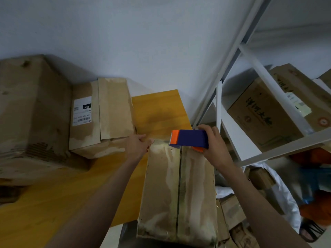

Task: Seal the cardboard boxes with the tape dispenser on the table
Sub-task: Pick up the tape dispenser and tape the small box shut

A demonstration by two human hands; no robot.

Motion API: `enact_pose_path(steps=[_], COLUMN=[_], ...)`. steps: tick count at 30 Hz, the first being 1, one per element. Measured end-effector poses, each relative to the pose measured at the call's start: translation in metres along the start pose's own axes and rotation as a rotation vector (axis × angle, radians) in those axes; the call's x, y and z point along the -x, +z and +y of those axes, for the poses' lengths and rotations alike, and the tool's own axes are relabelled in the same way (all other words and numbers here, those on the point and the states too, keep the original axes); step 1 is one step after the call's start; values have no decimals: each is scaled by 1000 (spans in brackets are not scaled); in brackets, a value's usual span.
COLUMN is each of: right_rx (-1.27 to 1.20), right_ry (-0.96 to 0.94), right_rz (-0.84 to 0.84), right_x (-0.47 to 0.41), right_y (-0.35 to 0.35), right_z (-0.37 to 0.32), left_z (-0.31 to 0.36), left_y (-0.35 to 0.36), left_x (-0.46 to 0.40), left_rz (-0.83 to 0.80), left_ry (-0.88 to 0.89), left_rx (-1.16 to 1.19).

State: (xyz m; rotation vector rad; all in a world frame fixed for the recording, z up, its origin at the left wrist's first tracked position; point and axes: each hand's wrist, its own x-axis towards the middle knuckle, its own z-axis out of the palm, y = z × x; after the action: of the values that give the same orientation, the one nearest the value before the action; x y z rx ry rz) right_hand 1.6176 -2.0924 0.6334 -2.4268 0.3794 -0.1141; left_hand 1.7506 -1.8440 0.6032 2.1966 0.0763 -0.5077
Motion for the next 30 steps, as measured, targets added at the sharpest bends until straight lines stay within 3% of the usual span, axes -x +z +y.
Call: enact_pose_path(steps=[3,6,8,10,22,30], right_rx=[-294,-389,-481,-548,-530,-318], right_ry=[145,219,226,219,182,148], right_rz=[102,137,134,140,176,181], right_x=[14,21,23,23,47,90], right_y=[4,10,12,13,14,25], right_z=[14,24,23,20,26,27], left_z=[3,1,-12,-23,-21,-17], left_y=[-1,7,20,32,40,37], left_x=[9,33,47,55,24,22], left_rz=[26,75,-12,-91,-177,-218], left_ry=[39,356,527,531,637,823], left_rx=[-162,-407,-476,-522,-835,-988])
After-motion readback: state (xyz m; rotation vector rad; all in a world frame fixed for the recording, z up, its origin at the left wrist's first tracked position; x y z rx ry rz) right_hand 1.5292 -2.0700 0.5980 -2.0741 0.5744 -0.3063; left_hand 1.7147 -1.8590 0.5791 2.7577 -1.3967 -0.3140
